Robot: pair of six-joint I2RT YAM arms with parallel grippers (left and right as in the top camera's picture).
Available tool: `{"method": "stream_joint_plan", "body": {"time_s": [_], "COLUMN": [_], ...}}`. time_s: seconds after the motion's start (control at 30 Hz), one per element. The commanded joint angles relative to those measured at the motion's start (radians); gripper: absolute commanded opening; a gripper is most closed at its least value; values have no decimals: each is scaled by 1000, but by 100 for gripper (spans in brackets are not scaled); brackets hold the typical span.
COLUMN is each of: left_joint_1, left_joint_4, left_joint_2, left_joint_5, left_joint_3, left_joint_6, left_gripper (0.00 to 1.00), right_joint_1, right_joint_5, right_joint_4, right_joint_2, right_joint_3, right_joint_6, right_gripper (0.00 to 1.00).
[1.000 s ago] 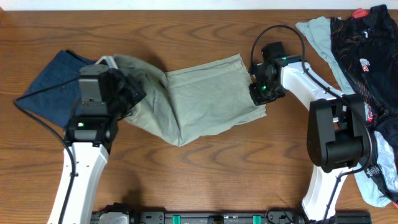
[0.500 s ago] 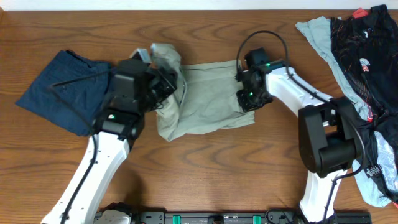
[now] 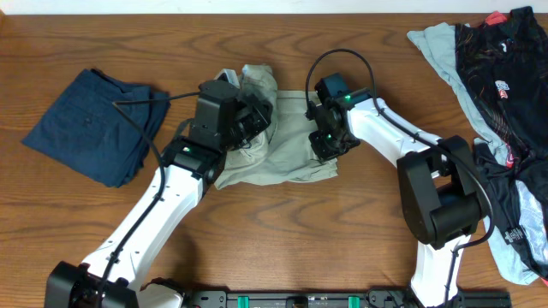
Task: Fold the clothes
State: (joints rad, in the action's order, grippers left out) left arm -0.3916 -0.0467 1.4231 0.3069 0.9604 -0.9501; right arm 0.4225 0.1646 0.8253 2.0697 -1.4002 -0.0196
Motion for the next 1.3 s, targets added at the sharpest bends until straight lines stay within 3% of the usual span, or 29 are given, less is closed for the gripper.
{"method": "stream_joint_plan", "body": {"time_s": [0.0, 0.17, 0.4, 0.6, 0.73, 0.8, 0.9, 1.03, 1.17, 1.27], "left_joint_1": [-22, -43, -50, -11, 45, 81, 133, 184, 185, 185], "left_joint_4": [28, 40, 40, 25, -10, -55, -119, -156, -148, -133], "left_joint_2": [16, 29, 34, 34, 34, 34, 43, 94, 173, 237], "left_joint_5": [-2, -2, -2, -2, -29, -89, -173, -176, -130, -113], "left_joint_3": [37, 37, 37, 37, 37, 37, 37, 37, 37, 37], "left_joint_6": [-25, -24, -23, 74, 153, 188, 234, 259, 258, 258], "left_gripper": [7, 7, 43, 49, 49, 52, 57, 59, 67, 73], "right_joint_1": [31, 30, 14, -95, -204, -255, -312, -325, -288, -245], "right_joint_5": [39, 39, -19, -274, -283, -227, 24, 322, 478, 491], "right_joint_4": [6, 5, 34, 102, 132, 143, 129, 95, 121, 141], "right_joint_2": [57, 57, 55, 8, -58, -100, -168, -233, -238, -233], "right_joint_3": [48, 48, 41, 4, -37, -63, -92, -93, -91, -81], "right_joint_6": [-29, -29, -73, -195, -196, -194, -90, 27, 136, 191], "right_gripper": [9, 10, 29, 32, 34, 35, 35, 36, 36, 36]}}
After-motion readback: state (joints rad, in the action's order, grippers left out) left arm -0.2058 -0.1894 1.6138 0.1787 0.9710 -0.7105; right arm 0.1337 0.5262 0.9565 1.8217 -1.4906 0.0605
